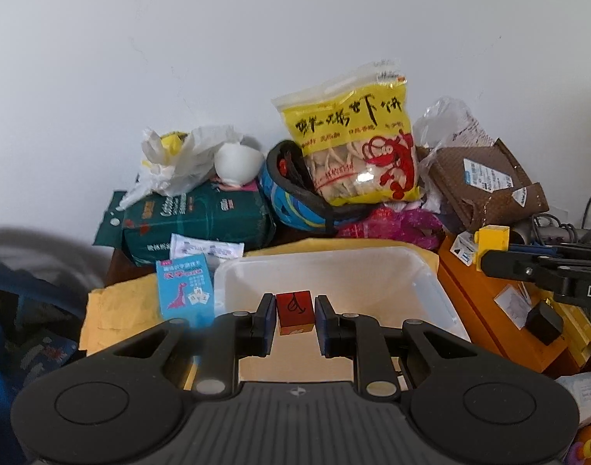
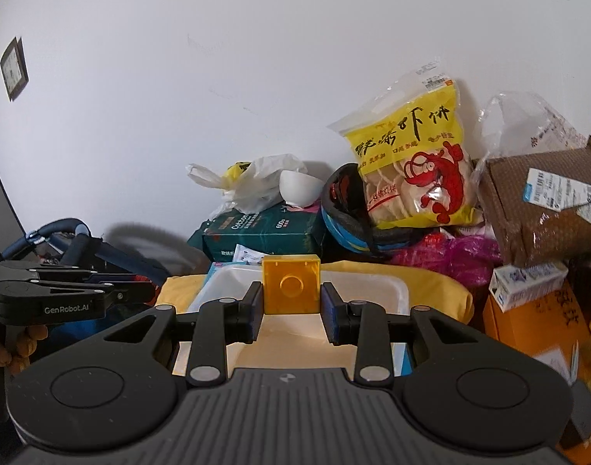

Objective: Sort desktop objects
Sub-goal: 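Carry the red cube and yellow brick over the white bin and open both tools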

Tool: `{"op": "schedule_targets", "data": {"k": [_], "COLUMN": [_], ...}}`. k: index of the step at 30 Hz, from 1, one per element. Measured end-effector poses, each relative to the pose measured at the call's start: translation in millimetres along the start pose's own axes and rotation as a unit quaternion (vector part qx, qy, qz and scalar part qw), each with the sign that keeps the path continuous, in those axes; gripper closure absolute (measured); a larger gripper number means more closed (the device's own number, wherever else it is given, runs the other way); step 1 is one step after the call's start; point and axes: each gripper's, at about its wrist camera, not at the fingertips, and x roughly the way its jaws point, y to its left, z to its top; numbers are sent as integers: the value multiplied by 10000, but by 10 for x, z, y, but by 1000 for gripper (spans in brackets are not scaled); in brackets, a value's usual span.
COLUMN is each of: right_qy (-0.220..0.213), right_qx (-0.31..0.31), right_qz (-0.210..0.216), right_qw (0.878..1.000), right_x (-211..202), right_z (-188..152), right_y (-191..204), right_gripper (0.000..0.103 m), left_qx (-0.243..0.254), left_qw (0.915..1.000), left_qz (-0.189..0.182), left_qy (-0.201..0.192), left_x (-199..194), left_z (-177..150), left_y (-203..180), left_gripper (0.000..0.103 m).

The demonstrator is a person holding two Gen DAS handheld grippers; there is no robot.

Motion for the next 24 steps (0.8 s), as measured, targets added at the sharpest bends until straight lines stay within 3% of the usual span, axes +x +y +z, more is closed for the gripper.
{"op": "schedule_targets", "data": {"k": [16,24], "right_qy": [1159,1309], "right_qx": [102,84], "right_qz": [-16,-40], "right_qw": [9932,9914], "right_x": [685,794], "right_z": [70,4], "right_y": [-155,-182], "right_gripper": [68,68], "left_qx": [-47,-37], "left_qw": [9983,9978], "left_qz": [8,12], "left_qy": [573,660], "left_x": [541,649], "left_z": [139,129], "left_y": [-8,-14], "left_gripper": [79,79]}}
